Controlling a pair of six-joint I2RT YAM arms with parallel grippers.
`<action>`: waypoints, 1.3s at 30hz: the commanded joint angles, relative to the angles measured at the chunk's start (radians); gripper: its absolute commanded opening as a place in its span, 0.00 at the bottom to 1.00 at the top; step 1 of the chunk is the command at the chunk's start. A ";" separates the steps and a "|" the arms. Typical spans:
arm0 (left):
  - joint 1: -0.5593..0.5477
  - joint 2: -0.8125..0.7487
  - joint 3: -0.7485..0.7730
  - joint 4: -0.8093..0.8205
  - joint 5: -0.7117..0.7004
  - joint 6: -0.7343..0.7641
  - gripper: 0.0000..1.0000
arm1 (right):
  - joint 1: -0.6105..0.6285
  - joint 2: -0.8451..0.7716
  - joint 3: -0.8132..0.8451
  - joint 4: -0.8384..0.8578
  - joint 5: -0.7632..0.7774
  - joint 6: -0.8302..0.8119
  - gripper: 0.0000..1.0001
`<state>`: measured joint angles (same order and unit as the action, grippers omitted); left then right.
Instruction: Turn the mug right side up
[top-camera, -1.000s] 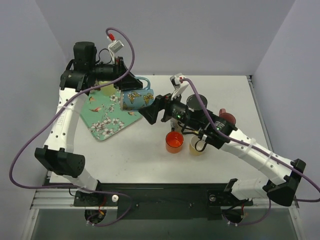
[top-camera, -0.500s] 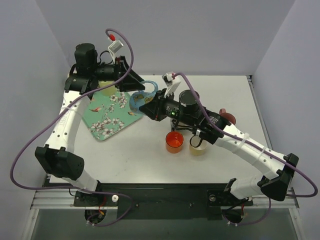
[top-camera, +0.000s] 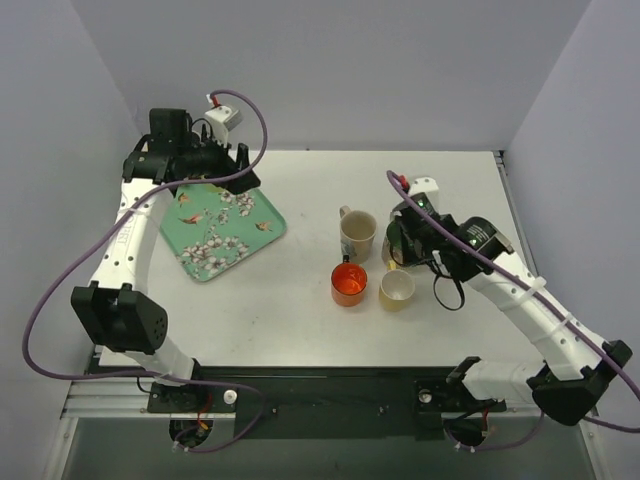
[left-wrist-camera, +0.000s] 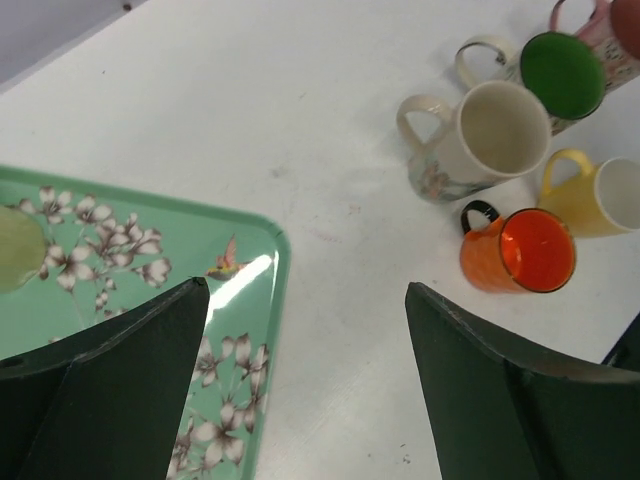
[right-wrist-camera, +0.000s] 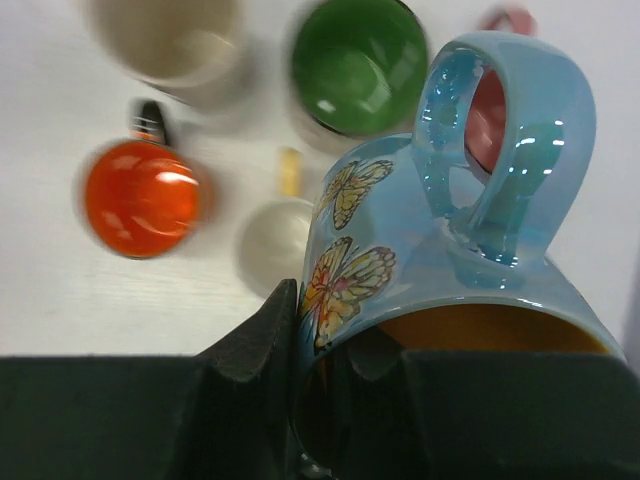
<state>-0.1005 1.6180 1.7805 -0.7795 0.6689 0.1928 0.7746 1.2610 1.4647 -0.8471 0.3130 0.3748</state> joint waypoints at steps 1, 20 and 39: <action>0.001 -0.052 -0.039 -0.009 -0.138 0.154 0.90 | -0.167 -0.142 -0.228 -0.152 0.109 0.064 0.00; -0.022 -0.033 -0.118 0.039 -0.295 0.306 0.92 | -0.491 -0.109 -0.718 0.427 -0.296 0.075 0.00; -0.048 0.483 0.361 -0.010 -0.645 0.622 0.93 | -0.492 -0.233 -0.612 0.264 -0.244 0.072 0.68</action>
<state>-0.1272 1.9747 1.8786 -0.7704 0.1886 0.7300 0.2752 1.1152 0.7849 -0.5022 0.0273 0.4473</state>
